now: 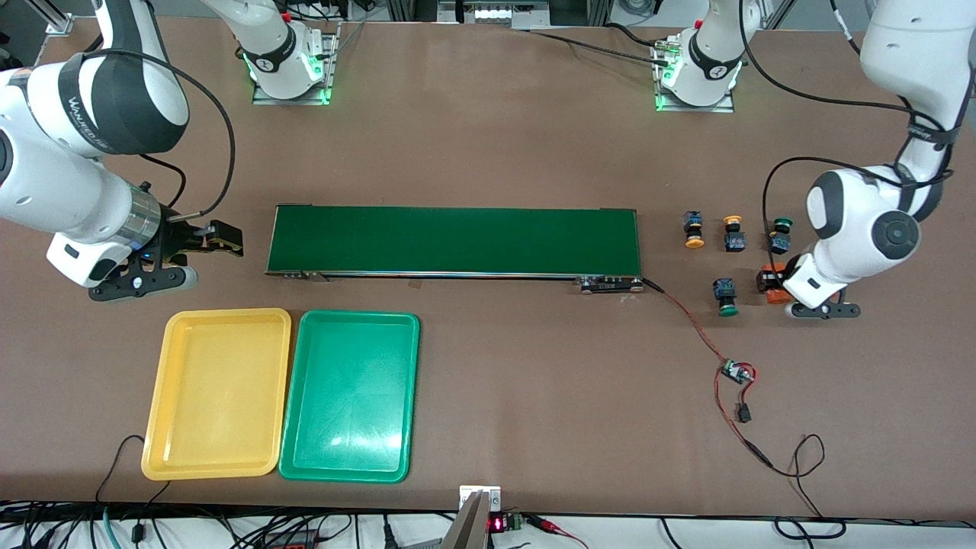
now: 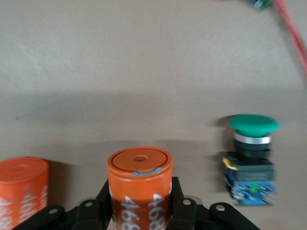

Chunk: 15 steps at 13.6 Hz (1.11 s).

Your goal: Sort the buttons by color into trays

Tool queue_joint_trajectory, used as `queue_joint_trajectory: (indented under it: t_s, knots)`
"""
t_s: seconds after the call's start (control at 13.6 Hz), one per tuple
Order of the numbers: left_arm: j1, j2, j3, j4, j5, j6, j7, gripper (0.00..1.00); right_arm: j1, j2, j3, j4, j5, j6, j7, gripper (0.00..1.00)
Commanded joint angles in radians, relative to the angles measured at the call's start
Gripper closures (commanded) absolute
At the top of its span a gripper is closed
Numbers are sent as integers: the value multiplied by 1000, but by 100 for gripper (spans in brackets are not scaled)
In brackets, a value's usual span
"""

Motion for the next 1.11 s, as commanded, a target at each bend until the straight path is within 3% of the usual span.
queue_joint_trajectory:
  t_s: [0.0, 0.15, 0.22, 0.52, 0.66, 0.81, 1.03]
  knots:
    - [-15, -30, -50, 184, 25, -286, -9, 75, -4, -2, -1, 9, 6, -14, -3, 0]
    - [-15, -48, -124, 263, 26, -409, 9, 77, -6, 1, -3, 10, 6, -12, 0, 0]
    - [-14, -51, -170, 289, 14, -463, 145, 77, -6, 1, -3, 10, 6, -14, 0, 0]
    - [-29, -25, -392, 301, 12, -477, 366, 77, -6, 1, -3, 10, 6, -12, 0, 0]
    - [-43, 10, -489, 298, 22, -474, 570, 79, -6, 1, -3, 10, 6, -12, 0, 0]
    - [-79, 32, -518, 303, 19, -464, 800, 83, -6, 1, -3, 10, 6, -12, -3, 0]
    - [-181, 35, -520, 277, 23, -438, 836, 84, -6, 1, -3, 10, 6, -14, -6, 0]
